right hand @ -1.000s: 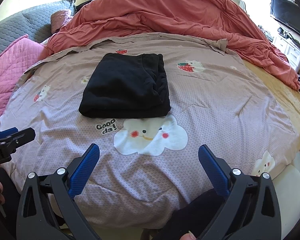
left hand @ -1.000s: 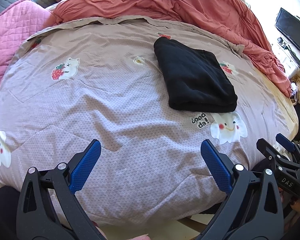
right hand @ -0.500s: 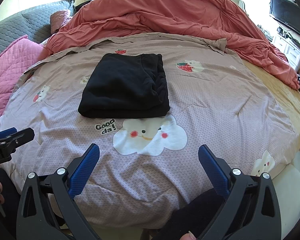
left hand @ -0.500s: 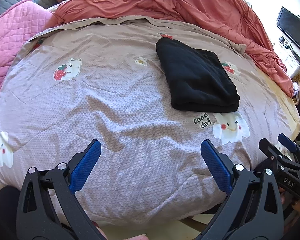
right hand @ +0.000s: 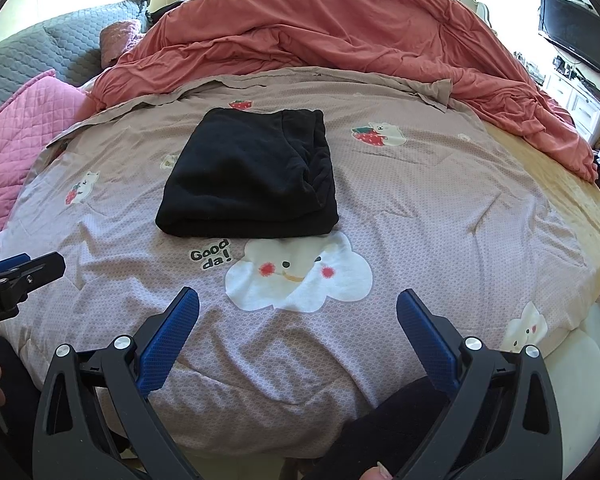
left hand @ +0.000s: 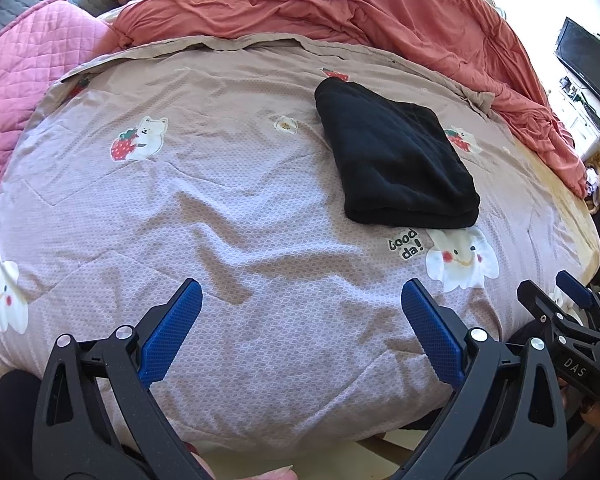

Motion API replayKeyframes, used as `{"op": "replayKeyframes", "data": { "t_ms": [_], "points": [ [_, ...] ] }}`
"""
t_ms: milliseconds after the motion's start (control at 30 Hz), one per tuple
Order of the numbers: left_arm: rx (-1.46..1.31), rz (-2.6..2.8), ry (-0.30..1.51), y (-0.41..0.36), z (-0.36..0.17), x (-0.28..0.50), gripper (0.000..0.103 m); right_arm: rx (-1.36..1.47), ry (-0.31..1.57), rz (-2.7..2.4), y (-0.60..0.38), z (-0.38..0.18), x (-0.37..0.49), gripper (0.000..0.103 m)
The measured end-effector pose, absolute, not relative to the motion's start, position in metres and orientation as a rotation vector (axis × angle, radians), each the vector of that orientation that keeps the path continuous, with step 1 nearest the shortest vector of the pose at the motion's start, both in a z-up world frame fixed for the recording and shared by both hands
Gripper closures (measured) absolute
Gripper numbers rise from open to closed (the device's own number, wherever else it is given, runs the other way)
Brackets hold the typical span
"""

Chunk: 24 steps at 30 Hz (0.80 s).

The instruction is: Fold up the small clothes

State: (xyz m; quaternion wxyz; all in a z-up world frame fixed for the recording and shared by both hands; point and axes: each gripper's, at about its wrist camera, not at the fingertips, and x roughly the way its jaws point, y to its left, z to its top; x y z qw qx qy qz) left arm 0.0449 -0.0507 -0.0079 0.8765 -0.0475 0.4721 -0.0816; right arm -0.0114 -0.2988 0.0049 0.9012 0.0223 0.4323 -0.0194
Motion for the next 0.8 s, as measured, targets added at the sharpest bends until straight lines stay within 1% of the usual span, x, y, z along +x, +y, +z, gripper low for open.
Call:
{"op": "replayKeyframes", "data": {
  "t_ms": [800],
  "points": [
    [-0.070, -0.164, 0.983, -0.0519, -0.0073, 0.0432, 0.009, 0.043, 0.894, -0.042, -0.2976, 0.0052, -0.0110, 0.005]
  ]
}}
